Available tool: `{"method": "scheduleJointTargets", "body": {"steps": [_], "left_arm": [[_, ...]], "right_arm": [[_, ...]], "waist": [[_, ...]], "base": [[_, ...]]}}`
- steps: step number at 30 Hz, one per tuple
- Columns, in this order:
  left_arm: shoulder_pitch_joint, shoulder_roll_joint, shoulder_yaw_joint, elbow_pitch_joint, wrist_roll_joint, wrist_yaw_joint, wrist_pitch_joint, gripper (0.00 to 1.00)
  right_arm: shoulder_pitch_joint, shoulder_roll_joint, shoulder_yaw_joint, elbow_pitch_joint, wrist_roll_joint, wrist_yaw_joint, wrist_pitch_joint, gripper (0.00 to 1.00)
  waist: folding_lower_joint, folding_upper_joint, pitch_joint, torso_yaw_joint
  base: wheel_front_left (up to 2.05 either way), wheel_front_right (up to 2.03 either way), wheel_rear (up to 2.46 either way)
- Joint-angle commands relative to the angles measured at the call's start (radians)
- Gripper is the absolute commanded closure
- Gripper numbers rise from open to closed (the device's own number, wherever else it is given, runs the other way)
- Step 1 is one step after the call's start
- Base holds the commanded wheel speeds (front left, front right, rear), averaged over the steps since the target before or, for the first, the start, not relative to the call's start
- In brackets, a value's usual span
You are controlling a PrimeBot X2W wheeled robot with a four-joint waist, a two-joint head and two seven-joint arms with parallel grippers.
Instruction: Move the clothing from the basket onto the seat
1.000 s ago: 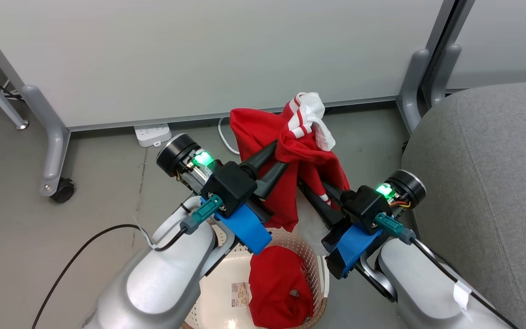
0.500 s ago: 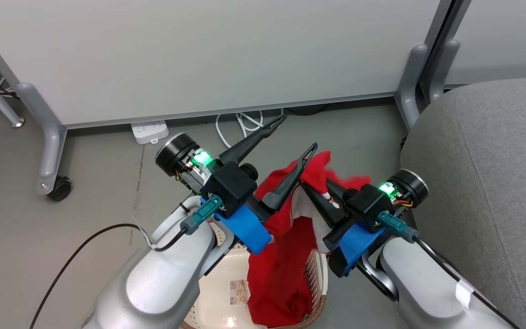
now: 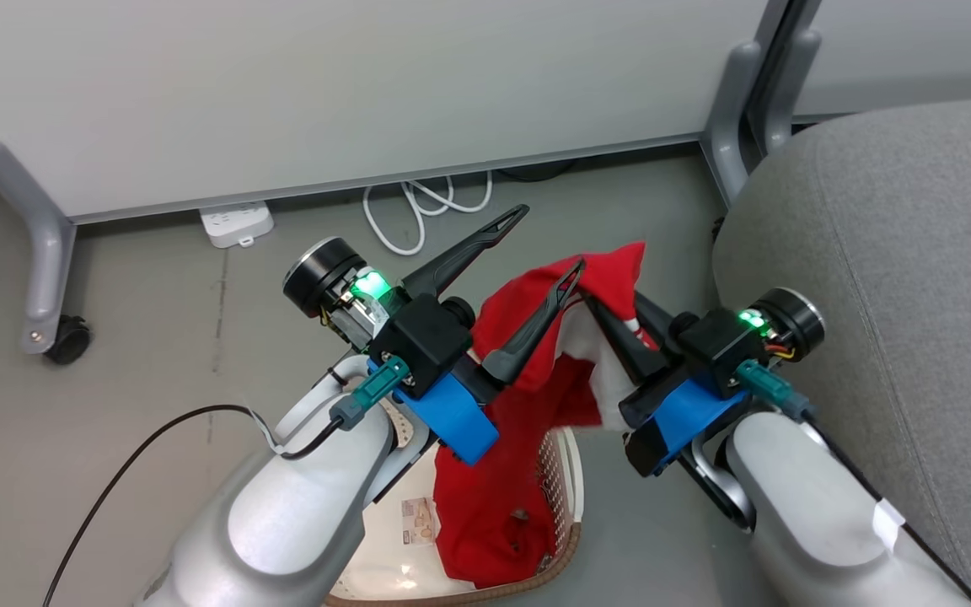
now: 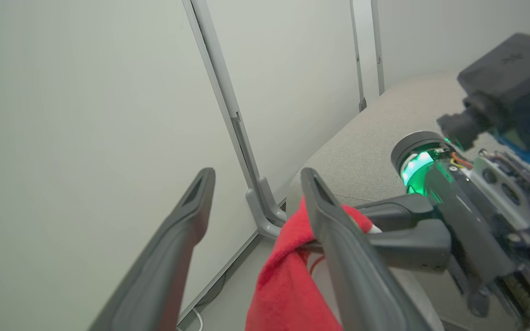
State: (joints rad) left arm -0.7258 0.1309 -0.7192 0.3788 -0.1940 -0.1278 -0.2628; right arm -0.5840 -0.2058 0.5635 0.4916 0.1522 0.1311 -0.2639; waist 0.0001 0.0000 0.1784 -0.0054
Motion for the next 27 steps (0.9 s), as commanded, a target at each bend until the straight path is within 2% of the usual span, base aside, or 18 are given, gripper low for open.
{"method": "scheduleJointTargets", "body": {"steps": [1,15,27], "left_arm": [[-0.016,0.004,-0.003,-0.003,-0.002,-0.005,-0.003,0.00],[-0.060,0.011,-0.053,-0.004,-0.004,-0.003,-0.003,0.00],[-0.096,0.017,-0.126,0.014,-0.017,-0.003,-0.003,0.00]], "right_arm": [[-0.012,0.000,-0.021,-0.011,-0.003,-0.001,-0.001,1.00],[-0.019,0.021,-0.274,-0.096,-0.048,-0.001,-0.001,1.00],[0.039,0.060,-0.482,-0.186,-0.073,-0.001,-0.001,1.00]], "waist": [[-0.0001,0.0000,0.019,-0.021],[-0.0001,0.0000,0.123,-0.156],[-0.0001,0.0000,0.200,-0.297]], "base": [[0.00,0.00,0.00],[0.00,0.00,0.00],[0.00,0.00,0.00]]}}
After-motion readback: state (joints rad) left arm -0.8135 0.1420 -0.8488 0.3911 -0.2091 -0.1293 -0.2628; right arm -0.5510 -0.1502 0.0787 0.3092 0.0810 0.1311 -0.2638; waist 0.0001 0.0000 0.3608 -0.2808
